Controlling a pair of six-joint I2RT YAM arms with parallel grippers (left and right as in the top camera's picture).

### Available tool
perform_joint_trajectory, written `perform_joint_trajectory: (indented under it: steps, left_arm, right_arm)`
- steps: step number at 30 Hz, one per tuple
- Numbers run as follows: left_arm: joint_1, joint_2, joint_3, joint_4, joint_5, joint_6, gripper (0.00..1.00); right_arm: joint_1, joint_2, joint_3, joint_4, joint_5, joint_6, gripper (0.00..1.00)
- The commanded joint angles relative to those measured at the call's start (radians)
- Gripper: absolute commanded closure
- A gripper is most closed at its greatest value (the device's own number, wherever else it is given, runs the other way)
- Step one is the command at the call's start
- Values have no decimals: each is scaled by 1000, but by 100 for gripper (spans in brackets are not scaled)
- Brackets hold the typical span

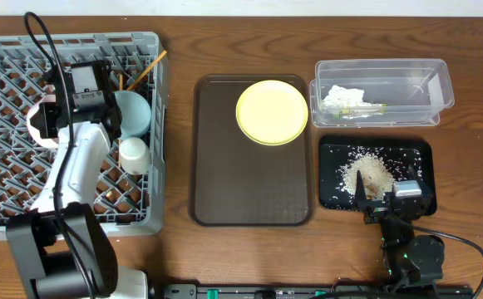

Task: Sort waste into correct bins and load items into the dishwasher
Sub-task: 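Lower the pink bowl on its side into the rack's left slots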

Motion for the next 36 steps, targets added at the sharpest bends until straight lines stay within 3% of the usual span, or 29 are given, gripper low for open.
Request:
perform_joint_trajectory:
  steps: [1, 12, 26, 36]
  left_arm:
    - [-1, 17, -16, 2, -11, 8, 93]
    - [16, 18, -16, 100, -52, 88, 93]
    - [-4, 91, -22, 83, -117, 88, 94]
    - [-112, 92, -22, 73, -181, 89, 93]
  right_arm:
    - [-6, -6, -3, -1, 3, -7, 1]
    - [-6, -6, -3, -1, 3, -7, 1]
    - [-6, -6, -3, -1, 3, -7, 1]
    - [-6, -6, -3, -1, 3, -7, 1]
